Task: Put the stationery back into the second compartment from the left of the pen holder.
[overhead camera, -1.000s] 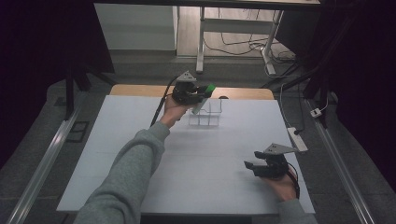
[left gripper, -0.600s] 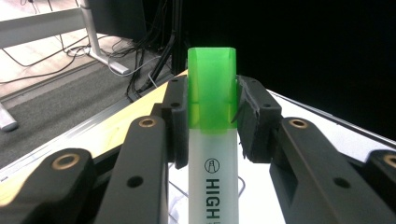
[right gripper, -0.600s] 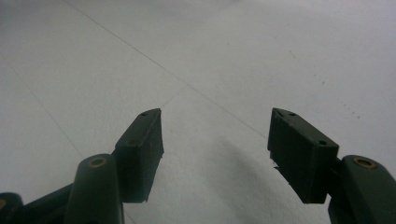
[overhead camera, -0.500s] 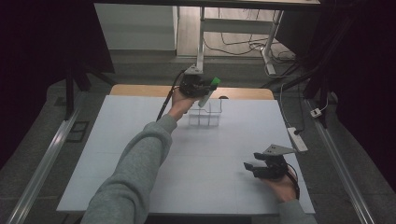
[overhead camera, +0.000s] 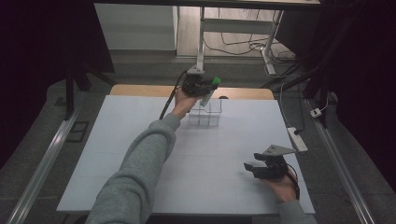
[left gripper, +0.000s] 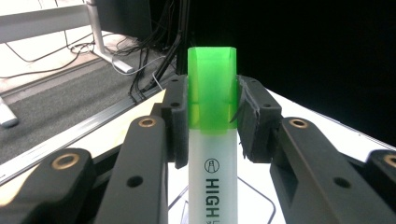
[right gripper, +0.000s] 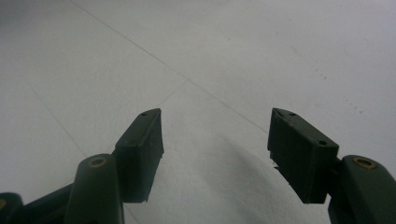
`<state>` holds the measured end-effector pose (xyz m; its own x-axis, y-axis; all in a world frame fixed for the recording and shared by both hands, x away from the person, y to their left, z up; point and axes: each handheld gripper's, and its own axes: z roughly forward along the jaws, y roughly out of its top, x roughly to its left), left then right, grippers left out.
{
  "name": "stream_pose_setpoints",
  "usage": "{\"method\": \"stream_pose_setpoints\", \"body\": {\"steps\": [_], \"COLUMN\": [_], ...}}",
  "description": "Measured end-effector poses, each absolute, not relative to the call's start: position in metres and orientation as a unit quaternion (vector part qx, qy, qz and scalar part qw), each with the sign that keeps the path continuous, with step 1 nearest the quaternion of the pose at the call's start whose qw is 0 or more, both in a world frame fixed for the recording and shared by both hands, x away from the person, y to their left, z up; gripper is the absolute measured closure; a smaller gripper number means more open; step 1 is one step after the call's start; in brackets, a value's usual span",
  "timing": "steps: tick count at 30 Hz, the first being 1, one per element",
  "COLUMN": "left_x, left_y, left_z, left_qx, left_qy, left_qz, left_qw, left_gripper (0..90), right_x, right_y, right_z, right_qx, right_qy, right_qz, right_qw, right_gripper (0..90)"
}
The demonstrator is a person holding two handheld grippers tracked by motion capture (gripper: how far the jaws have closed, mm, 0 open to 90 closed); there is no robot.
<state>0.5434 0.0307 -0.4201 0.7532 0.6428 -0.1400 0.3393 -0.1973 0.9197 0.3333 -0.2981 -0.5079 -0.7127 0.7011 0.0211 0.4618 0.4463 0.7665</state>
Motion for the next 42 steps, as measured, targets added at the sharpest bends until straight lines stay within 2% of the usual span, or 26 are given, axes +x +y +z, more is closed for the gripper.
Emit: {"method": "stream_pose_setpoints", "body": {"steps": [5, 6, 8, 9, 18, 29, 39, 42], "left_x": [0.544, 0.544, 0.543, 0.542, 0.526, 0.485, 0.442, 0.429], "left_y": [0.032, 0.033, 0.035, 0.037, 0.045, 0.067, 0.107, 0.122], "left_z": [-0.423, -0.424, -0.423, -0.423, -0.424, -0.428, -0.439, -0.444], "left_qx": [0.767, 0.768, 0.773, 0.775, 0.795, 0.809, 0.809, 0.802], "left_qy": [0.328, 0.329, 0.332, 0.333, 0.313, 0.301, 0.307, 0.316], "left_qz": [0.134, 0.131, 0.123, 0.119, 0.099, 0.107, 0.12, 0.109], "left_qw": [0.535, 0.534, 0.526, 0.523, 0.51, 0.494, 0.487, 0.495], "left_gripper": [65.0, 63.3, 51.7, 49.5, 39.6, 37.1, 36.9, 36.9], "right_x": [0.334, 0.334, 0.333, 0.333, 0.333, 0.333, 0.333, 0.333], "right_y": [-0.297, -0.297, -0.297, -0.297, -0.297, -0.298, -0.298, -0.298], "right_z": [-0.509, -0.509, -0.509, -0.509, -0.508, -0.507, -0.507, -0.507], "right_qx": [0.346, 0.345, 0.345, 0.345, 0.344, 0.345, 0.343, 0.343], "right_qy": [0.84, 0.841, 0.84, 0.84, 0.838, 0.836, 0.837, 0.838], "right_qz": [0.391, 0.389, 0.39, 0.39, 0.395, 0.398, 0.399, 0.397], "right_qw": [0.151, 0.15, 0.151, 0.151, 0.153, 0.15, 0.148, 0.148], "right_gripper": [35.8, 35.7, 35.8, 35.8, 35.8, 35.4, 35.2, 35.2]}}
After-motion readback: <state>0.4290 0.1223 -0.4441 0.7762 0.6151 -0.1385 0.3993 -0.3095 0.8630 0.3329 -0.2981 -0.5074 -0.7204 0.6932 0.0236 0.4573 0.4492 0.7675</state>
